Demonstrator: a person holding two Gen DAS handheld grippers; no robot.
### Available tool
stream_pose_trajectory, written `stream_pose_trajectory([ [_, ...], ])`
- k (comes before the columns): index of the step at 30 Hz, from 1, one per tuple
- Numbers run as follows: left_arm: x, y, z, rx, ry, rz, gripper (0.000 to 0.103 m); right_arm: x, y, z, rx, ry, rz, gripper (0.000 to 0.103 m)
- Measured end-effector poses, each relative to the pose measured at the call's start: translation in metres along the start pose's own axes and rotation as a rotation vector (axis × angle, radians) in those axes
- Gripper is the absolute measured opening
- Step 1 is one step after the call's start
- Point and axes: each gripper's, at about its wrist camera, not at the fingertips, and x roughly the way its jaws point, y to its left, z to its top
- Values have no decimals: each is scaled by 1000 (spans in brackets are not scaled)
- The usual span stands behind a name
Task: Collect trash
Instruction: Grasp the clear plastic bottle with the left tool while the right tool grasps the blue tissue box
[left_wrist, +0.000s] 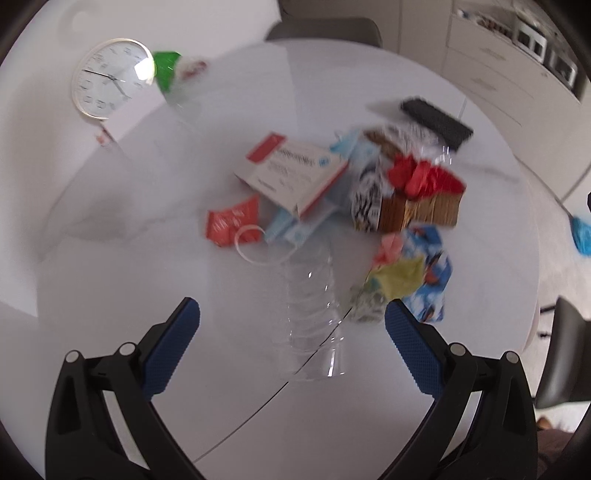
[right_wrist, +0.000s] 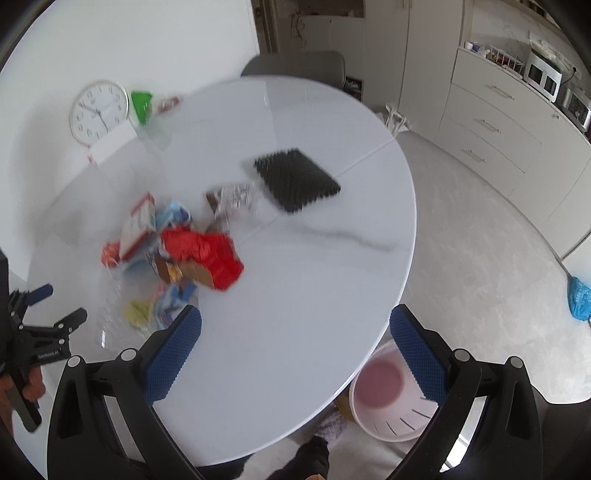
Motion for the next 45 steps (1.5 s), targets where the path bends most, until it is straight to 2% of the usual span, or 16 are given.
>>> stream_pose_trajectory([
  [5, 37, 8, 2, 22, 66, -51, 96, 20, 16, -11, -33, 56, -31, 101],
  [8, 58, 8, 6, 27, 107, -91, 96, 31, 25, -14, -17, 90, -21, 101],
  [10, 69, 7, 8, 29, 126, -89, 96, 39, 31, -15, 5, 110, 5, 101],
  [12, 76, 7, 8, 22, 133, -94, 91, 46, 38, -15, 18, 123, 29, 101],
  [16, 83, 14, 1, -37, 137, -147, 65, 63, 57, -16, 5, 137, 66, 101],
  [17, 84, 16, -1, -50, 135, -151, 63, 69, 62, -16, 1, 145, 78, 101],
  [18, 84, 19, -2, -63, 126, -149, 63, 76, 67, -16, 0, 157, 97, 100],
  [20, 82, 22, -6, -74, 112, -145, 63, 88, 76, -16, 4, 182, 137, 88],
  [22, 78, 24, -10, -73, 96, -142, 62, 101, 86, -17, 13, 212, 183, 82],
  [25, 68, 30, -21, -81, 70, -147, 62, 118, 97, -19, 9, 234, 177, 75],
  [35, 36, 62, -29, -186, 42, -145, 62, 146, 141, -23, -53, 268, 116, 74],
  [45, 15, 61, -27, -219, -1, -134, 62, 162, 147, -12, 41, 293, 103, 74],
])
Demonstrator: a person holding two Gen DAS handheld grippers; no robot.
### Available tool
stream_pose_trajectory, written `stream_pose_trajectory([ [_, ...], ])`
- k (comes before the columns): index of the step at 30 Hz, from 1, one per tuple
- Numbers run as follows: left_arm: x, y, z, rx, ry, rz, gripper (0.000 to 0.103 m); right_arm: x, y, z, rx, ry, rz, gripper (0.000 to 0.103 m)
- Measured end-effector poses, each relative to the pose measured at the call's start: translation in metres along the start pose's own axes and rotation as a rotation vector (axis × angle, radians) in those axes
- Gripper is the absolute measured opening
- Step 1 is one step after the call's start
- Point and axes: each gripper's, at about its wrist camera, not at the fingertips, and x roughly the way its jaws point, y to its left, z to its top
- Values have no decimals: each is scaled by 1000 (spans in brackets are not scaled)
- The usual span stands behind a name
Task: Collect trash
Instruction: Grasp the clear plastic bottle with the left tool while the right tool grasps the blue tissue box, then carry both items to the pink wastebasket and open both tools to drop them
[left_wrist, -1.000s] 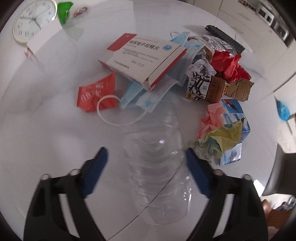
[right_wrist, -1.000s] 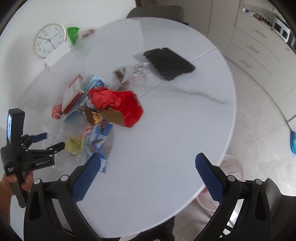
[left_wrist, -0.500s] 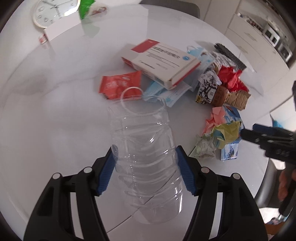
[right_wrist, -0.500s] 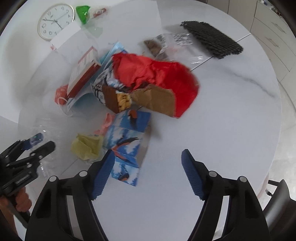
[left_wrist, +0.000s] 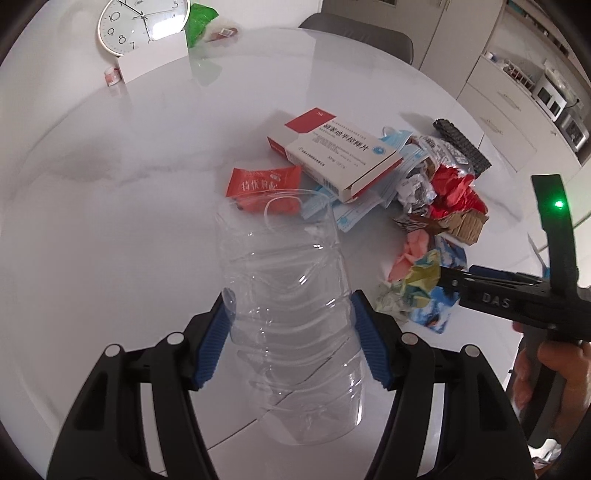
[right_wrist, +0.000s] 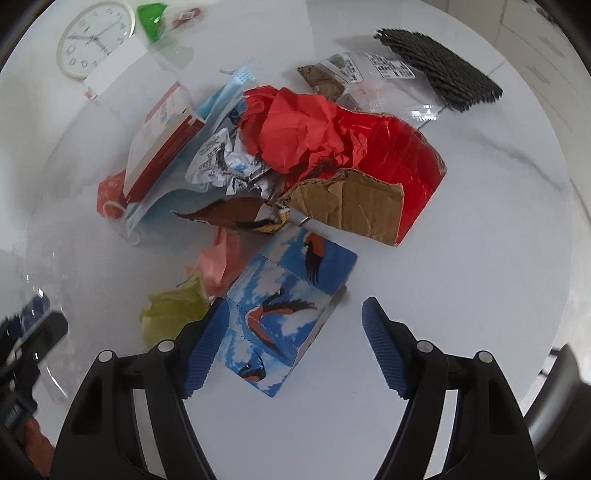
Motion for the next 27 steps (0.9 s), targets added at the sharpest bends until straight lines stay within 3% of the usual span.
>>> stream_pose_trajectory([
  [5, -5, -8, -4, -4, -13, 12, 62, 1, -6, 0, 36, 18, 6, 72],
  [11, -6, -10, -9, -19, -11, 5, 62, 0, -16, -7, 47, 15, 49, 44],
  [16, -4, -11, -11, -10, -11, 12, 62, -4, -23, -2, 16, 7, 53, 42],
  [18, -3, -11, -11, -4, -12, 13, 62, -5, -31, -3, 33, 7, 86, 35],
  [20, -2, -11, -9, -2, -10, 10, 62, -6, -32, -3, 52, 11, 125, 21],
  [27, -9, -16, -5, 36, -26, -1, 62, -15, -41, -5, 51, -10, 231, 6],
])
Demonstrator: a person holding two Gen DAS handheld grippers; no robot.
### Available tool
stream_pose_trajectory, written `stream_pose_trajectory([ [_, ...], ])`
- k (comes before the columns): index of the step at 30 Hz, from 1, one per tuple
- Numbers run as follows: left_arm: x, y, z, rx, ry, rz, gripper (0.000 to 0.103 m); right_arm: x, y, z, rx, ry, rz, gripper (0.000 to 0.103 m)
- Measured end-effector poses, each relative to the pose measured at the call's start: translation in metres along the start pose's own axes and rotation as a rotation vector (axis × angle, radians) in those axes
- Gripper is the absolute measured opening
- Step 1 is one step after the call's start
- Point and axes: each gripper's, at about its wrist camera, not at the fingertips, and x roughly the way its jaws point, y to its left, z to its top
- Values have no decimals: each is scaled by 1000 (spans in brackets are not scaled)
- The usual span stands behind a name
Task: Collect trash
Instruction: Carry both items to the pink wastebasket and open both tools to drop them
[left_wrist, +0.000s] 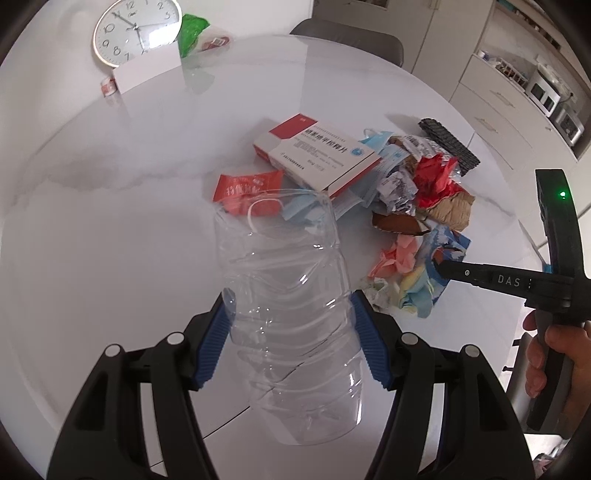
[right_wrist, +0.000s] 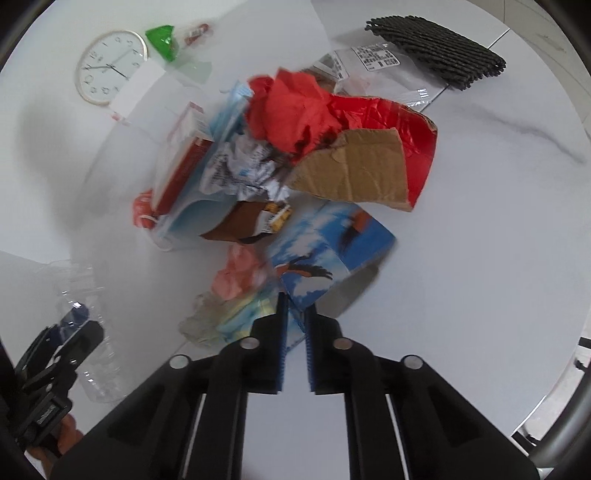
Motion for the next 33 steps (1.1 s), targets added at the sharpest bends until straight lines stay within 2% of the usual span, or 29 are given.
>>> stream_pose_trajectory([
  [2, -4, -3, 1, 14, -6, -8, 62, -6, 3, -2, -12, 0, 14, 2],
  [7, -15, -18, 3, 54, -17, -28, 62, -29, 5, -14, -45, -3, 47, 2],
  [13, -24, -59, 7, 142, -18, -76, 62, -88, -28, -33, -9, -79, 67, 2],
  [16, -28, -98, 11, 221, -22, -121, 62, -127, -62, -44, 40, -142, 17, 2],
  [22, -28, -216, 14, 423, -18, -292, 62, -199, -158, -76, 160, -257, -183, 2],
  [27, 3, -335, -3, 566, 85, -421, 62, -234, -240, -116, 250, -302, -318, 2],
  [30, 33, -395, -21, 634, 149, -443, 62, -240, -285, -136, 305, -298, -331, 2],
  [33, 64, -442, -39, 689, 193, -429, 63, -239, -322, -151, 349, -276, -314, 2],
])
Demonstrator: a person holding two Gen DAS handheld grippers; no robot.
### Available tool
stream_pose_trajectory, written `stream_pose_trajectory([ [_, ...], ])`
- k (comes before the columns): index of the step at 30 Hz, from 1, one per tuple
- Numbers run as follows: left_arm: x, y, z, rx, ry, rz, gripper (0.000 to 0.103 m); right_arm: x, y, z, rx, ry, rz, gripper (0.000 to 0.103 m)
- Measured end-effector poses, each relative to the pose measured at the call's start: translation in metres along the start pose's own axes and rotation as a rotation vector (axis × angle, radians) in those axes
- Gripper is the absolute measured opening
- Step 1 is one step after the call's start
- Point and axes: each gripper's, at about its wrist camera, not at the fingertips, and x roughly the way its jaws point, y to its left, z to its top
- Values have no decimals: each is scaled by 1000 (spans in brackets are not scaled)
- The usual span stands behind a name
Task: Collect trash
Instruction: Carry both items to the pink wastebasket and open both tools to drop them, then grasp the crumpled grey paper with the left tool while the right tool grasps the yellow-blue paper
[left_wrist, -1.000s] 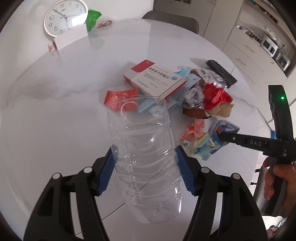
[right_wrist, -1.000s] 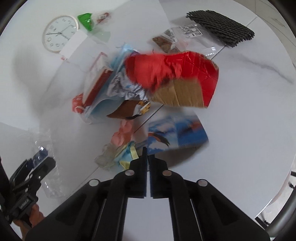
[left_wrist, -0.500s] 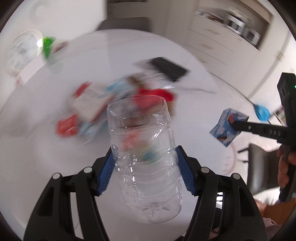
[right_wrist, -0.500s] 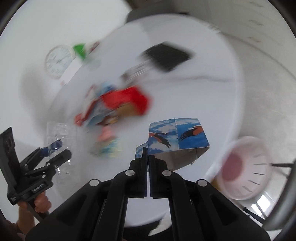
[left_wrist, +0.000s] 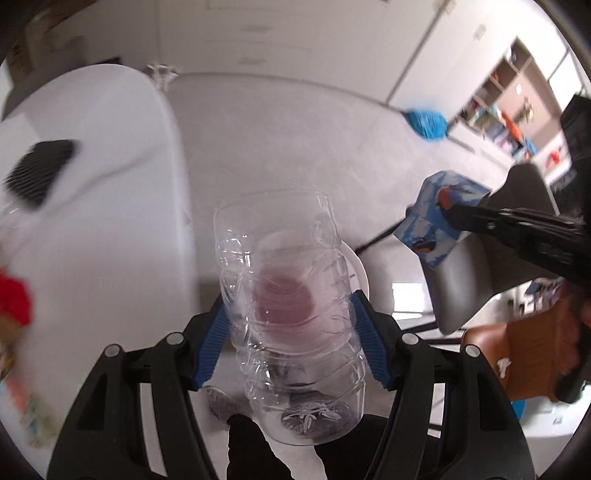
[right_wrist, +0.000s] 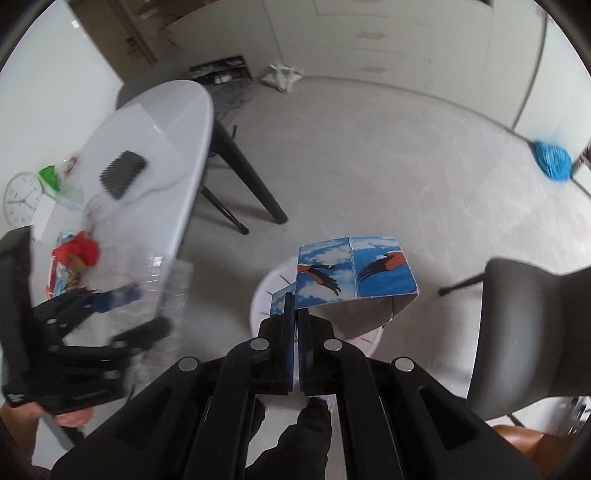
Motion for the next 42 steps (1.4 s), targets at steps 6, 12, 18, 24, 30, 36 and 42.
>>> stream_pose_trajectory([
  [6, 54, -23, 20, -16, 83, -10, 73, 23, -37, -6, 6, 54, 12, 2],
  [12, 31, -22, 21, -78, 61, 30, 78, 42, -48, -9, -4, 91, 45, 2],
  [18, -46, 11, 7, -190, -55, 144, 83, 76, -26, -15, -59, 154, 107, 3],
  [24, -119, 49, -21, -330, -146, 266, 94, 107, 3, -26, -104, 221, 78, 63],
  [30, -177, 88, -67, -486, -220, 350, 95, 74, 21, -14, -78, 148, 37, 84],
  [36, -219, 123, -108, -569, -264, 439, 95, 2, 57, 16, -84, -33, -1, 101],
  [42, -237, 160, -140, -633, -264, 489, 95, -39, 98, 35, -136, -141, 39, 101],
])
